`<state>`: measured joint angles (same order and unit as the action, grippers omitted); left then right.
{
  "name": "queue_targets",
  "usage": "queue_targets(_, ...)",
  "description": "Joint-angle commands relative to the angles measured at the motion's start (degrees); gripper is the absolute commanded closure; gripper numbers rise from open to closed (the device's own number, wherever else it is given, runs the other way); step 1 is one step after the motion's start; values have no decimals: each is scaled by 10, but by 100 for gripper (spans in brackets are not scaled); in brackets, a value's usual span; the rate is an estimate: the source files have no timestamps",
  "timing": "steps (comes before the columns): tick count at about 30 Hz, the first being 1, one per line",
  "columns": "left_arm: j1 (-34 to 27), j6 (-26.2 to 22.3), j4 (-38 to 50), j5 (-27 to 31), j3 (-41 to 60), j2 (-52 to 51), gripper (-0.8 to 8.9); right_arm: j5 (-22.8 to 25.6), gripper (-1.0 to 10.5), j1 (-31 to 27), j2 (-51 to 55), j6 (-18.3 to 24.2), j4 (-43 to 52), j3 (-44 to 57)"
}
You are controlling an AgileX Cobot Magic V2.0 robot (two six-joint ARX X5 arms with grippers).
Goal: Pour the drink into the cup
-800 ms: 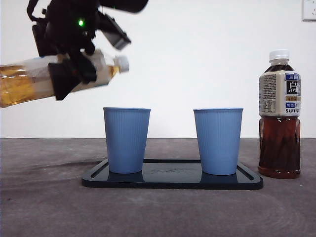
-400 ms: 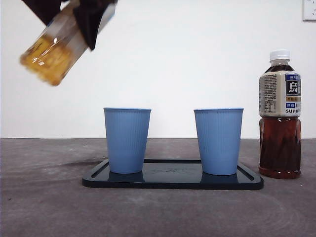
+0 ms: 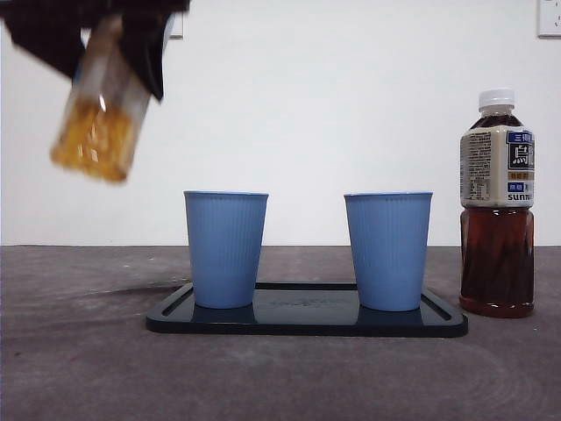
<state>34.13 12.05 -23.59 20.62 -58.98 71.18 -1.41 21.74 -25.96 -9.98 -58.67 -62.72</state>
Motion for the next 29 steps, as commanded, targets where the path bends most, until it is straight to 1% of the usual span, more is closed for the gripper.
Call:
queue_targets(1, -8, 16, 100, -16, 50, -7, 566, -3, 456, 3, -1, 12, 3, -10)
queue_targets(3, -17, 20, 157, -26, 91, -6, 566, -7, 455, 3, -1, 12, 3, -10)
queue_targets(7, -33, 35, 249, -27, 157, -2, 566, -32, 456, 3, -1, 10, 3, -10)
queue_targets(11, -51, 39, 334, -28, 208, 9, 566, -31, 456, 3, -1, 9, 3, -10)
queue_targets(16, -67, 61, 424, -30, 247, 34, 566, -31, 456, 3, -1, 1, 3, -10)
queue_targets(23, -75, 62, 490, -51, 256, 95, 566, -30, 456, 3, -1, -1, 3, -10)
queue_targets(29, -75, 62, 507, -55, 256, 126, 566, -26, 456, 3, -1, -1, 3, -10)
